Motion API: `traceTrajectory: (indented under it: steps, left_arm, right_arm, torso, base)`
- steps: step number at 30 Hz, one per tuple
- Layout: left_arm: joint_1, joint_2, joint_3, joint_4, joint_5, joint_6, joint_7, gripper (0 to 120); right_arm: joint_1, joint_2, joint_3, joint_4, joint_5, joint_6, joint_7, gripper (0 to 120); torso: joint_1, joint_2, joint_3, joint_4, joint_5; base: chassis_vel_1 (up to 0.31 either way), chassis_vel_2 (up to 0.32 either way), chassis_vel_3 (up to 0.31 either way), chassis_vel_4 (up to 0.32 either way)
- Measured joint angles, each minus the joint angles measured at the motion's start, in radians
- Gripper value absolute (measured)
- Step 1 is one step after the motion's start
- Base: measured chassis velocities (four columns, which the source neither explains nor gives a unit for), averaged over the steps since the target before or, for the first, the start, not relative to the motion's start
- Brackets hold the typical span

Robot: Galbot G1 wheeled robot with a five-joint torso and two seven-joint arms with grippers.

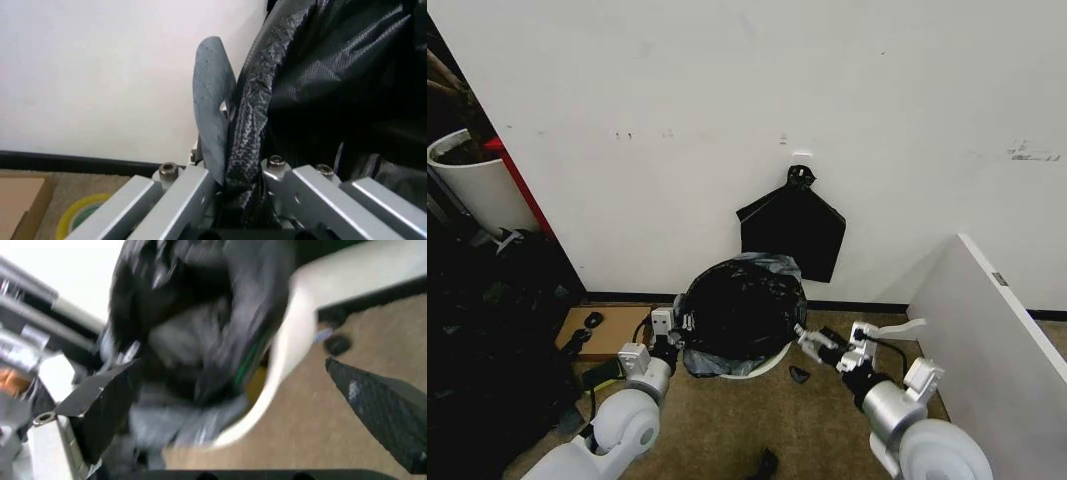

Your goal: Place the garbage bag over the trash bin.

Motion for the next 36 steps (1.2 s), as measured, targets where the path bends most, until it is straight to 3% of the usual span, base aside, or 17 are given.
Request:
traceTrajectory:
  steps: [1,2,3,7,8,14,28,36]
  left_arm:
    - [-0.001,0.000,0.001,0.000,-0.001,0.002,0.001,1]
    - [-0.004,0.001,0.004,-0.002,-0.002,0.011,0.003,1]
    - [-0.007,0.004,0.007,-0.008,-0.003,0.031,0.005,1]
    - [-0.015,0.012,0.014,-0.023,-0.006,0.078,0.007,1]
    - [-0.015,0.012,0.014,-0.023,-0.006,0.078,0.007,1]
    - [-0.034,0.011,0.037,-0.031,-0.011,0.111,0.008,1]
    - [-0.038,0.018,0.066,-0.045,-0.007,0.130,0.013,1]
    - [-0.038,0.018,0.069,-0.047,-0.004,0.133,0.026,1]
  right_arm:
    - [-0.008,-0.001,-0.003,0.001,-0.029,-0.005,-0.029,100]
    - [-0.027,-0.009,-0.013,-0.008,-0.156,0.016,-0.120,100]
    - [-0.038,-0.023,-0.025,-0.037,-0.335,0.084,-0.217,100]
    - [-0.052,-0.070,-0.054,-0.088,-0.675,0.223,-0.370,100]
    - [-0.052,-0.070,-0.054,-0.088,-0.675,0.223,-0.370,100]
    - [-0.050,-0.122,-0.126,-0.169,-0.993,0.359,-0.487,100]
    - [0.049,-0.086,-0.241,-0.245,-1.039,0.351,-0.476,99]
    - [0.056,-0.076,-0.243,-0.277,-1.053,0.350,-0.471,82]
  torso:
    - [0.000,0.000,0.000,0.0000,-0.0001]
    - [0.000,0.000,0.000,0.0000,-0.0001]
    - [0.000,0.000,0.000,0.0000,0.0000]
    - [0.000,0.000,0.000,0.0002,0.0002]
    - [0.000,0.000,0.000,0.0002,0.0002]
    - [0.000,0.000,0.000,0.0001,0.0001]
    - [0.000,0.000,0.000,0.0002,0.0001]
    - [0.000,0.000,0.000,0.0001,0.0000]
  base:
    - [0.000,0.000,0.000,0.000]
    - [0.000,0.000,0.000,0.000]
    - [0.000,0.000,0.000,0.000]
    - [0.000,0.000,0.000,0.000]
    - [0.000,0.000,0.000,0.000]
    - [0.000,0.000,0.000,0.000]
    - [0.000,0.000,0.000,0.000]
    - [0.000,0.000,0.000,0.000]
